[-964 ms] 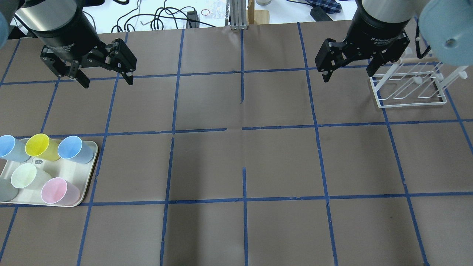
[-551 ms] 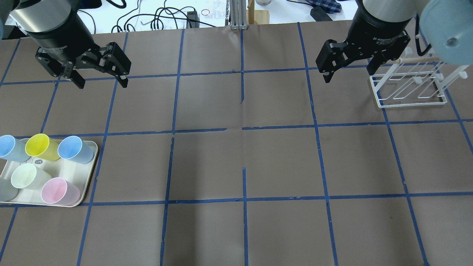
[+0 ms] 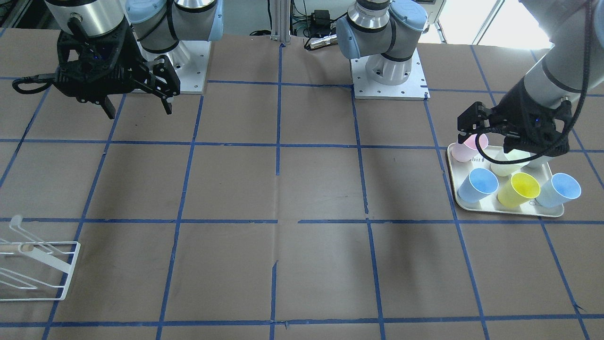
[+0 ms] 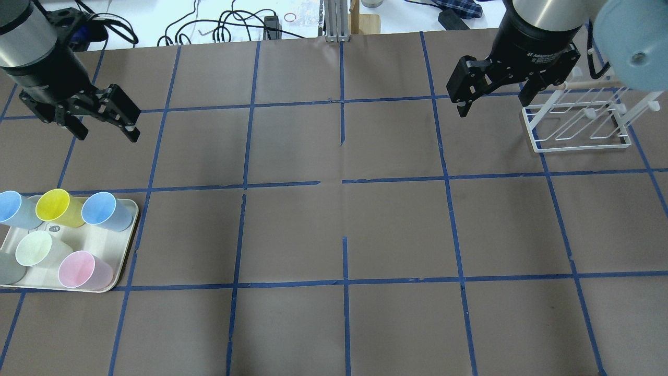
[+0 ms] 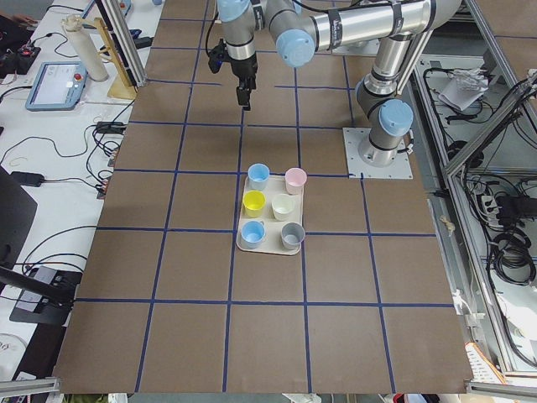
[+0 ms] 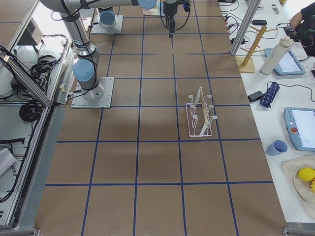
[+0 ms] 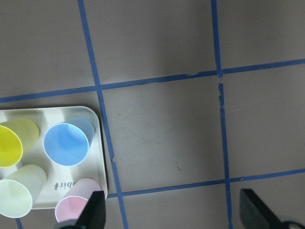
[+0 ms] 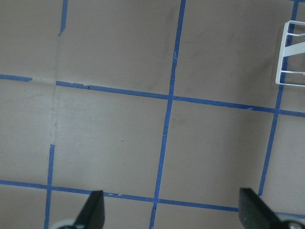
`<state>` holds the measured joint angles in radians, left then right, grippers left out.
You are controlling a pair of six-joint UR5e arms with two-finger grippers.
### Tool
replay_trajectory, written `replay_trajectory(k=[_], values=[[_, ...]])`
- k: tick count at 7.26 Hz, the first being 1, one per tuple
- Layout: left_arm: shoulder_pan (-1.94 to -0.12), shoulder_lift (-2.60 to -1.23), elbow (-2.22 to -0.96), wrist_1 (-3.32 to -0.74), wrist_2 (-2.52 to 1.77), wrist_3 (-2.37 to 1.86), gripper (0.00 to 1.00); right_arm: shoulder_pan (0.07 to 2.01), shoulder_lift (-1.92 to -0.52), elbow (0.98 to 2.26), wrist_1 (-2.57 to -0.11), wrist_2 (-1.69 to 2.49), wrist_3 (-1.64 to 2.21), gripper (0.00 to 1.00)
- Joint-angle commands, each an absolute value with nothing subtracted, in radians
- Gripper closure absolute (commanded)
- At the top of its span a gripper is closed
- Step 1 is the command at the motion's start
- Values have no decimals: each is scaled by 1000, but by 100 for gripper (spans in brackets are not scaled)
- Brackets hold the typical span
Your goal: Transfer IKEA cup to right arm and place on rack
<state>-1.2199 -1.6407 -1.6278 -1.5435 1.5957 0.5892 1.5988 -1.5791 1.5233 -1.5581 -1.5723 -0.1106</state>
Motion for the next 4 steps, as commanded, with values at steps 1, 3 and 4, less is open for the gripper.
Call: replay_trajectory(k=[1, 3, 4], values=[[-1096, -1708, -1753, -1302, 1589, 832, 0, 1598, -1580, 1523, -1560, -1569, -106, 0], [-1033, -1784, -1807, -1140, 1595, 900, 0, 1598, -1578, 1523, -1562, -1566, -106, 0], [-1008, -1811, -1810, -1143, 1598, 894, 0, 1598, -1580, 1523, -1560, -1563, -106, 0]])
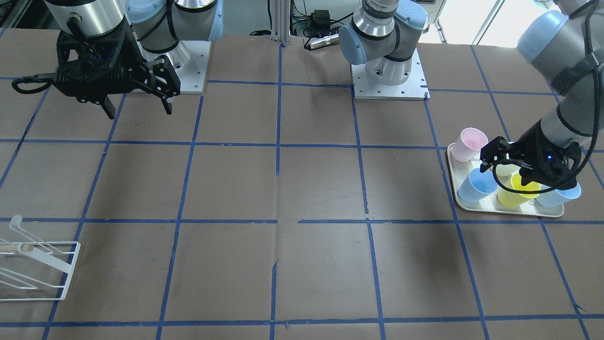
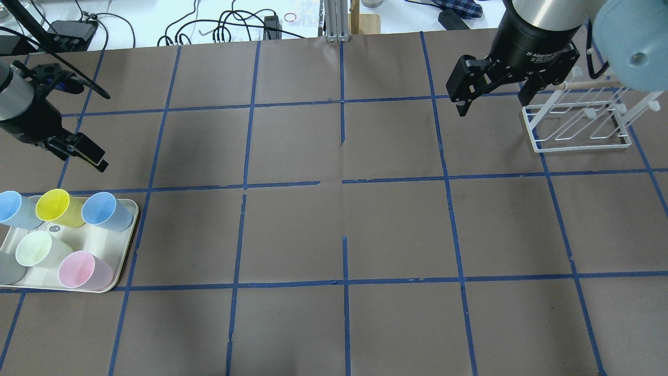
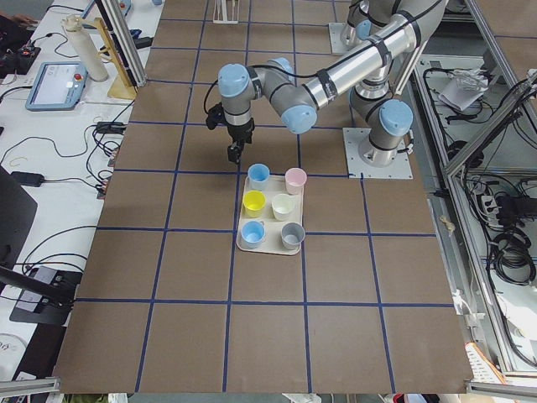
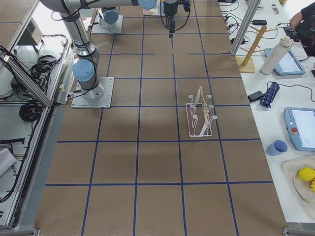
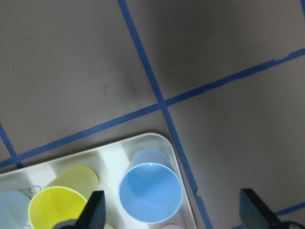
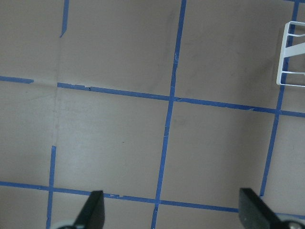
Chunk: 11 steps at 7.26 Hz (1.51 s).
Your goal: Transfer IKEA cup to right arm and place on rack
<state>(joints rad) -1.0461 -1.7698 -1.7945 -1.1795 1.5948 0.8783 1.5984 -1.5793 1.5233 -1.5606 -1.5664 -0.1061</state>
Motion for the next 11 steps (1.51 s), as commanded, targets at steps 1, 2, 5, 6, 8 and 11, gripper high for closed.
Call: replay_trajectory(k=[1, 2, 5, 6, 8, 11], values=[[-985, -1819, -1824, -1138, 1595, 897, 0, 1598, -1580, 1523, -1557, -1566, -106, 0], [-976, -1821, -1828, -1125, 1595, 943, 0, 1598, -1580, 1523, -1559, -1565, -106, 0], [-976, -1833, -1850, -1121, 1598, 1107, 0, 1598, -1580, 1523, -1559, -1566, -104, 0], [-976, -1847, -1856, -1123, 1597, 1124, 2, 1598, -1580, 1523, -1559, -1566, -104, 0], [-976, -1874, -1864, -1065, 1598, 1115, 5, 1598, -1582, 1523, -1559, -1566, -103, 0], [-976, -1881, -1881, -1065, 1600, 1115, 37, 1598, -1582, 1523, -1557, -1571, -103, 0]])
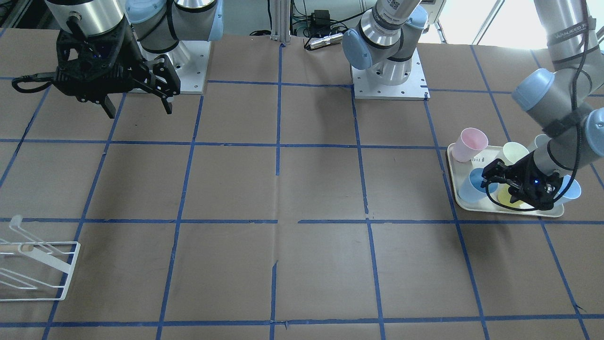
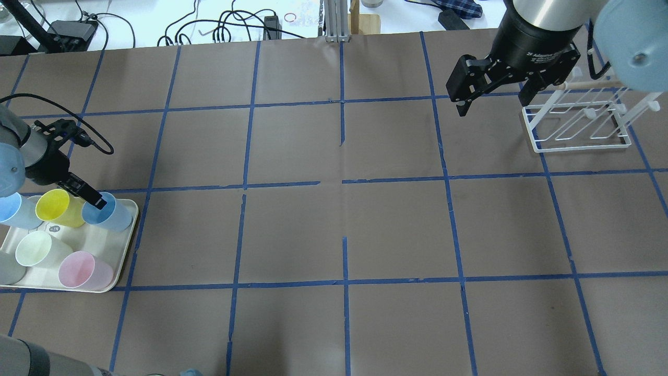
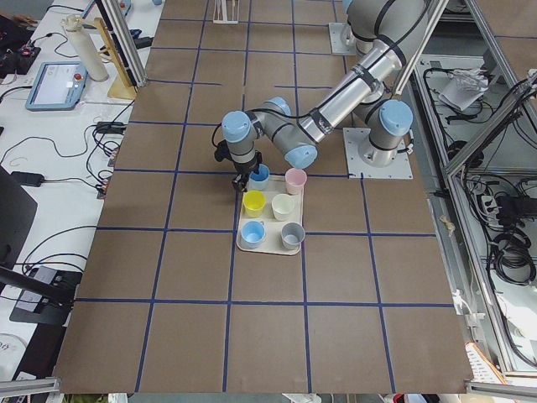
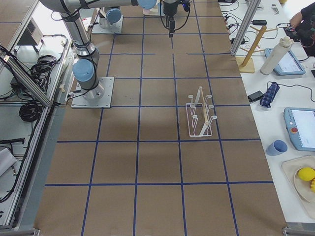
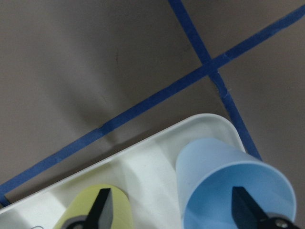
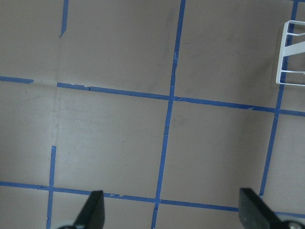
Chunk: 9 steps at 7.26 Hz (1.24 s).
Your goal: Transfer IKEA cup to right arm and place on rack
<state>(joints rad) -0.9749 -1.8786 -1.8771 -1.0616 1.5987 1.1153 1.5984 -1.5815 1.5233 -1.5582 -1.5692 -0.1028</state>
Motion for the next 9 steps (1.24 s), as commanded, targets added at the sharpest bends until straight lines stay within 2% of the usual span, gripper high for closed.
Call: replay_trajectory(k=[1, 2, 3, 5, 6, 8, 9], values=[[-976, -1879, -1881, -1069, 1600, 1112, 60, 1598, -1582, 1523, -1557, -1572, -103, 0], [-974, -1878, -1896, -1075, 1600, 1095, 83, 1598, -1580, 1523, -1557, -1571, -103, 0], [-976, -1852, -1931, -1077, 1598, 1077, 100, 1598, -1582, 1523, -1557, -1572, -103, 0], [-976, -1839, -1921, -1075, 1598, 1068, 100, 1598, -1580, 1523, -1555, -1568, -103, 0], [-976, -1824, -1872, -1094, 1609, 1068, 100, 1586, -1580, 1519, -1552, -1562, -104, 0], [-991, -1780, -1729, -1315, 1594, 1039, 100, 1525, -1585, 1503, -1517, -1493, -106, 0], [-999, -1749, -1705, -1395, 1491, 1019, 100, 1476, -1588, 1482, -1465, -1452, -120, 0]])
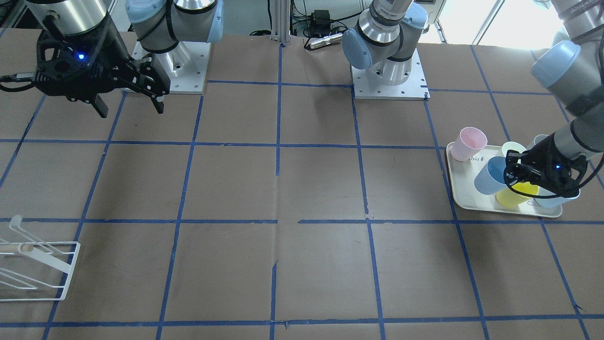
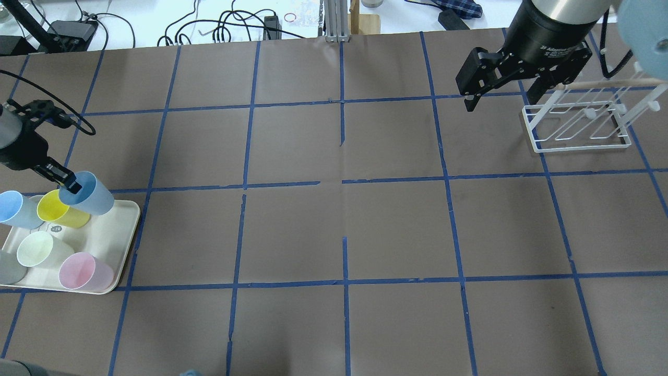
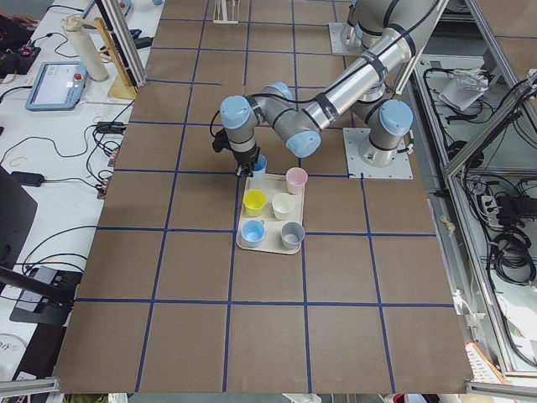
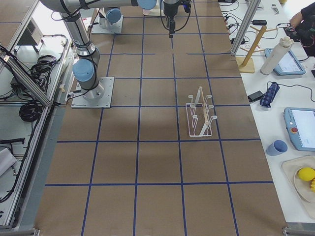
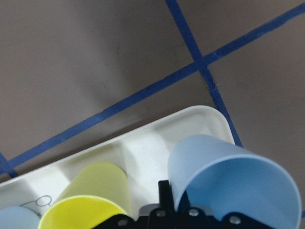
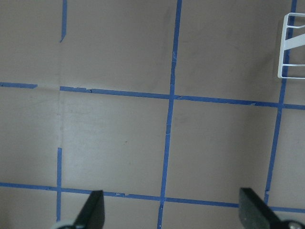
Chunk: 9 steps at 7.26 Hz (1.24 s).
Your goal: Transfer IKEA cup to right arm and place on rack
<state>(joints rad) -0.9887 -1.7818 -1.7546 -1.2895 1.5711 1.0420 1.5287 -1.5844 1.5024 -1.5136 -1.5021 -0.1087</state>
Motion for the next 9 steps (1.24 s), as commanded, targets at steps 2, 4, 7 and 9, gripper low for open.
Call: replay_trajectory(k=[2, 4, 7, 9], values=[[-1023, -1712, -1710, -1566, 1276, 879, 100, 1422, -1589, 1467, -1398, -1355, -117, 0], [-1180, -1662, -1713, -1713, 1043, 693, 100, 1358, -1608, 1468, -1312, -1266, -117, 0], [-1336, -1646, -1852, -1848, 591, 634, 100, 1286, -1606, 1480, -1214, -1068, -124, 0], [-1370, -1641, -2003, -1879, 197, 638, 100, 1250, -1601, 1485, -1123, -952, -152, 0]])
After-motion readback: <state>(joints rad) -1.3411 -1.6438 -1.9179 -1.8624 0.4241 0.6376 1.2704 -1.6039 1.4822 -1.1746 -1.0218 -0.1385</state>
